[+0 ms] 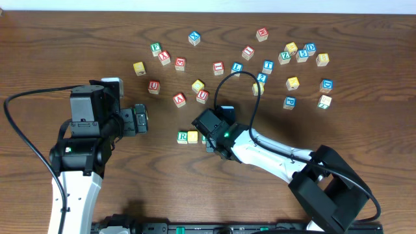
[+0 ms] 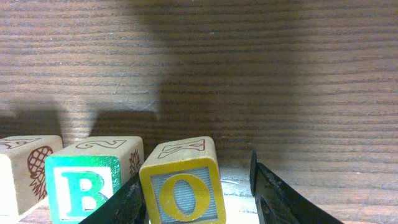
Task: Spell out ROBOT
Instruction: 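Lower the yellow O block beside the B block and open gripper, then lift the right gripper and move it toward the back cluster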
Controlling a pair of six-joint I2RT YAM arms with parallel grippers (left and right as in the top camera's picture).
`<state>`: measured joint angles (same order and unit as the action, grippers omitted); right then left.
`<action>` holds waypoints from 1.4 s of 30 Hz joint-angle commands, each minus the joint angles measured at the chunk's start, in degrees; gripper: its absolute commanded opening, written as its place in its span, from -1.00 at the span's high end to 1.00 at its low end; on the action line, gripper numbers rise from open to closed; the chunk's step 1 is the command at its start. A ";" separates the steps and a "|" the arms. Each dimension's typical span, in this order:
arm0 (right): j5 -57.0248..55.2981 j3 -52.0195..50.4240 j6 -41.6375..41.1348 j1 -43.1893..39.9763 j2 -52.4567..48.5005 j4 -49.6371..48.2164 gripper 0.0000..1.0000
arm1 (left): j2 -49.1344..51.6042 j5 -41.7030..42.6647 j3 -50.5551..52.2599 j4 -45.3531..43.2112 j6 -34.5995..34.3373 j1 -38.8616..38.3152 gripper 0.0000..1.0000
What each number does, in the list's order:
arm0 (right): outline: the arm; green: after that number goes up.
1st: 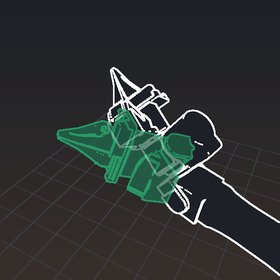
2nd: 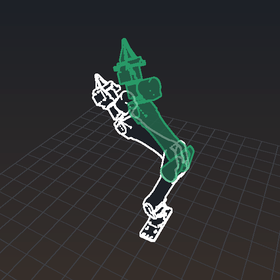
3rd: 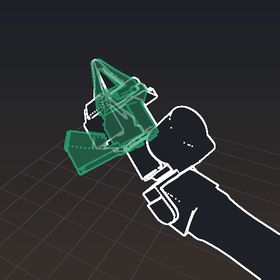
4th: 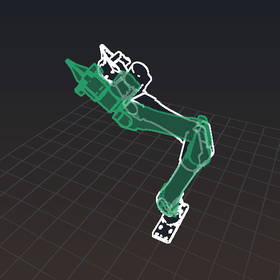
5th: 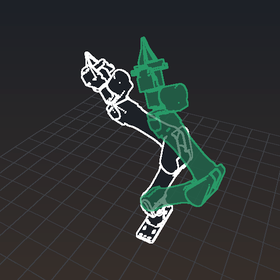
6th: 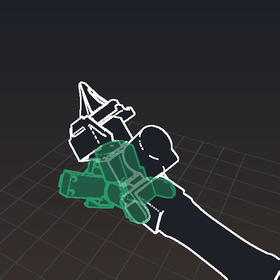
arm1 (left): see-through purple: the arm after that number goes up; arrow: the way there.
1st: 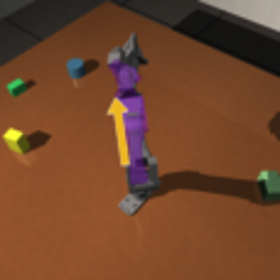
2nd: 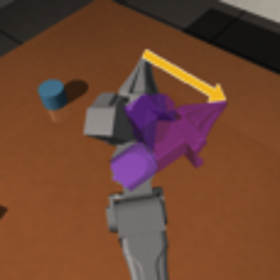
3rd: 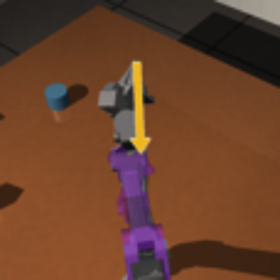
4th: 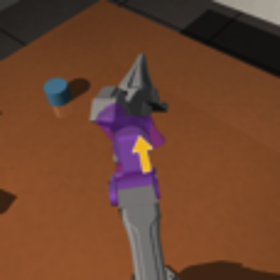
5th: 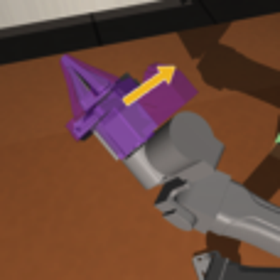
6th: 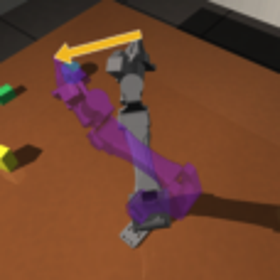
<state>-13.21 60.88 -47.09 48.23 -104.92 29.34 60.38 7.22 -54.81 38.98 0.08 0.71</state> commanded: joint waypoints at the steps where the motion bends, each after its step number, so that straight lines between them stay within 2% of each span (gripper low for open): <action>1: -0.13 0.09 0.52 -0.13 2.93 0.26 0.06 | -0.15 0.28 0.04 0.02 0.74 0.28 -1.00; 11: -0.46 0.13 2.05 -0.15 7.06 0.31 0.08 | -0.13 0.31 0.04 0.02 0.74 0.28 -1.00; 16: -8.74 0.20 2.19 -0.20 14.56 2.64 0.03 | -0.15 0.31 0.04 0.02 0.74 0.28 -1.00; 18: -13.66 0.24 2.56 -0.26 17.70 3.30 -0.04 | -0.15 0.28 0.04 0.02 0.74 0.28 -1.00; 20: -16.63 0.76 5.75 -0.94 20.61 3.85 -0.21 | -0.15 0.28 0.04 0.02 0.74 0.28 -1.00; 22: -16.87 2.95 8.22 -2.99 21.94 6.67 -0.27 | -0.15 0.28 0.04 0.02 0.74 0.28 -1.00; 24: -16.57 7.58 9.09 -6.71 21.79 13.25 -0.42 | -0.15 0.28 0.04 0.02 0.74 0.28 -1.00; 29: -10.97 16.79 12.48 -15.76 21.46 21.09 -0.43 | -0.15 0.28 0.04 0.02 0.74 0.28 -1.00; 34: -2.19 30.67 12.98 -26.60 13.99 24.85 -0.50 | -0.15 0.28 0.04 0.02 0.74 0.28 -1.00; 38: -0.63 44.48 13.49 -29.81 1.31 32.30 -0.52 | -0.15 0.28 0.04 0.02 0.74 0.28 -1.00; 40: 1.57 51.80 15.32 -30.58 -5.60 35.95 -0.64 | -0.15 0.28 0.04 0.02 0.74 0.28 -1.00; 42: 3.13 58.29 15.98 -31.08 -12.04 39.74 -0.64 | -0.15 0.28 0.04 0.02 0.74 0.28 -1.00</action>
<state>-13.26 112.33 -33.36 18.00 -111.09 66.41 60.38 7.22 -54.76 38.94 0.08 0.71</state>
